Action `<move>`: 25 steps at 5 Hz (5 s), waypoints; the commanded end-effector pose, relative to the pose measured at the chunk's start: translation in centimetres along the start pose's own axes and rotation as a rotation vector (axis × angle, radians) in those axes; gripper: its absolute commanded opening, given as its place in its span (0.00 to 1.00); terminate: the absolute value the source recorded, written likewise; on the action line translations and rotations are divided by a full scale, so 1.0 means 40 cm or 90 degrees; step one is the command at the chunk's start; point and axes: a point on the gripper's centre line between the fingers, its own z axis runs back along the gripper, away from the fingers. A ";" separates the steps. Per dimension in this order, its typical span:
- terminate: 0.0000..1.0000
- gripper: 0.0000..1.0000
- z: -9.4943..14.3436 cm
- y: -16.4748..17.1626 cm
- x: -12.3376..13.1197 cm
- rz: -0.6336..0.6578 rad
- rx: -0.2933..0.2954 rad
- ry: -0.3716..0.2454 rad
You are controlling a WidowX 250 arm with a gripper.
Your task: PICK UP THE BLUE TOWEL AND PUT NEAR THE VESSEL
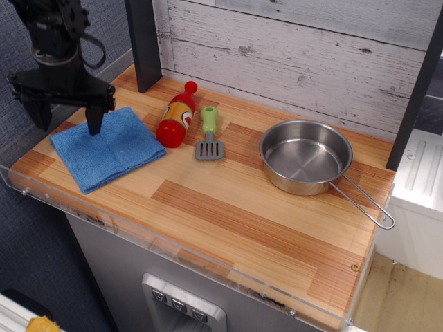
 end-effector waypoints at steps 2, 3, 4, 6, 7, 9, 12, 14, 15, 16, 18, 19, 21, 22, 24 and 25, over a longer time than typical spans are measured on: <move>0.00 1.00 -0.052 -0.021 0.055 -0.015 -0.016 -0.002; 0.00 1.00 -0.051 -0.047 0.052 -0.037 -0.021 0.001; 0.00 1.00 -0.048 -0.084 0.039 -0.062 -0.044 0.002; 0.00 1.00 -0.025 -0.137 0.016 -0.091 -0.064 -0.001; 0.00 1.00 -0.032 -0.152 0.006 -0.086 -0.093 0.007; 0.00 1.00 -0.033 -0.186 -0.013 -0.105 -0.113 0.018; 0.00 1.00 0.025 -0.318 -0.091 -0.202 -0.163 0.013; 0.00 1.00 0.063 -0.400 -0.152 -0.267 -0.189 0.005; 0.00 1.00 0.076 -0.425 -0.178 -0.293 -0.200 0.004; 0.00 1.00 0.083 -0.439 -0.190 -0.310 -0.204 0.002; 0.00 1.00 0.102 -0.429 -0.154 -0.326 -0.199 -0.034; 0.00 1.00 0.131 -0.431 -0.129 -0.344 -0.202 -0.061; 0.00 1.00 0.216 -0.437 -0.066 -0.365 -0.206 -0.127; 0.00 1.00 0.282 -0.422 -0.034 -0.375 -0.198 -0.175; 0.00 1.00 0.328 -0.391 -0.024 -0.397 -0.168 -0.247; 0.00 1.00 0.328 -0.391 -0.024 -0.397 -0.168 -0.247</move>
